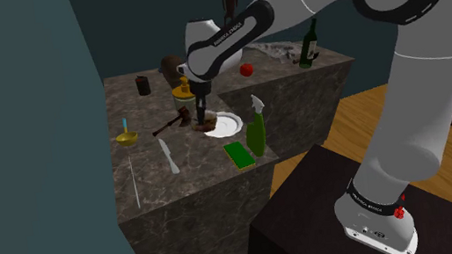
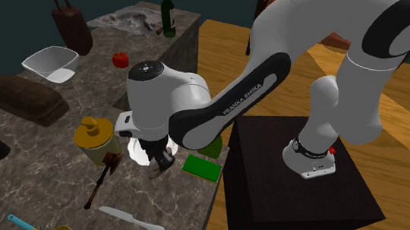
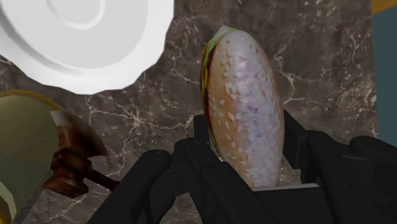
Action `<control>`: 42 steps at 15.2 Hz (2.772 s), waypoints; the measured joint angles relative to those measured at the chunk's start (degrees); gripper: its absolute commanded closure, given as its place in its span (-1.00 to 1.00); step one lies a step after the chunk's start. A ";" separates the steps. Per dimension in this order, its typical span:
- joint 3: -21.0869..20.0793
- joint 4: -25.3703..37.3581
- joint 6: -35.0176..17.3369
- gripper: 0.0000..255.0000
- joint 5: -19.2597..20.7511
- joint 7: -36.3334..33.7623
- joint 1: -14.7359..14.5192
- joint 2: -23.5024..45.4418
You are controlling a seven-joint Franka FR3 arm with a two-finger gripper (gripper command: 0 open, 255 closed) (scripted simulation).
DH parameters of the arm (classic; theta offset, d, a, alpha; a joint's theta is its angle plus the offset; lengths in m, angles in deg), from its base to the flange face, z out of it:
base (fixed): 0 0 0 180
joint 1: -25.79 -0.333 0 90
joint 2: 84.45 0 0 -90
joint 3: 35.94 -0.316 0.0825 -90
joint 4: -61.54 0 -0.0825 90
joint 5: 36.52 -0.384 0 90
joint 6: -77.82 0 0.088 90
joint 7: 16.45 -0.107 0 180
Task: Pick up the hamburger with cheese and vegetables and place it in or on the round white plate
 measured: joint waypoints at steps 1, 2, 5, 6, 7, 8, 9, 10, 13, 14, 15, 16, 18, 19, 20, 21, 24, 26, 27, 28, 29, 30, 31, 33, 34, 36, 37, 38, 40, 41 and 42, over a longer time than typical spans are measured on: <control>0.39 0.60 0.22 1.00 -0.14 1.10 0.64 0.44; 0.88 1.78 0.80 1.00 -0.31 2.47 1.45 1.09; 2.30 4.06 2.22 1.00 -0.93 6.70 3.98 2.21; 2.74 5.05 2.66 1.00 -1.14 8.03 4.80 2.84; 3.09 5.96 3.13 1.00 -1.27 9.08 5.45 3.33; 3.46 7.02 3.84 1.00 -1.41 10.18 6.14 3.75; 3.87 8.11 4.44 1.00 -1.59 11.43 6.95 4.32; 4.26 9.37 4.99 1.00 -1.80 12.71 7.77 5.11; 5.12 12.16 5.91 1.00 -2.30 15.61 9.67 7.19; 5.17 12.41 5.71 1.00 -2.38 15.96 9.86 7.66; 5.17 12.49 5.31 1.00 -2.45 16.12 9.94 8.17; 5.16 12.23 4.72 1.00 -2.52 16.25 9.98 8.51; 5.13 11.70 3.44 1.00 -2.66 16.47 10.04 9.28; 5.10 11.44 2.84 1.00 -2.71 16.51 10.03 9.64; 5.05 11.10 2.19 1.00 -2.76 16.49 9.97 9.94; 5.03 11.08 1.68 1.00 -2.83 16.61 10.02 10.43; 4.97 10.32 -0.26 1.00 -3.05 16.92 10.11 11.62; 4.91 9.98 -1.43 1.00 -3.19 17.09 10.15 12.46; 4.89 10.22 -1.80 1.00 -3.26 17.21 10.22 13.07; 4.85 9.90 -2.67 1.00 -3.37 17.37 10.27 13.64; 4.82 9.48 -3.27 1.00 -3.43 17.41 10.26 13.84; 4.79 9.53 -3.49 1.00 -3.45 17.40 10.24 14.10; 4.78 9.53 -3.62 1.00 -3.46 17.40 10.23 14.21; 4.77 9.55 -3.73 1.00 -3.47 17.38 10.21 14.32; 4.76 9.56 -3.74 1.00 -3.47 17.37 10.20 14.34; 4.76 9.56 -3.76 -1.00 -3.47 17.37 10.20 14.36; 4.76 9.57 -3.76 -1.00 -3.47 17.36 10.20 14.36; 4.76 9.58 -3.76 -1.00 -3.47 17.36 10.20 14.35; 4.76 9.59 -3.76 -1.00 -3.47 17.36 10.20 14.35; 4.76 9.59 -3.76 -1.00 -3.47 17.36 10.20 14.35; 4.76 9.59 -3.76 -1.00 -3.47 17.36 10.20 14.35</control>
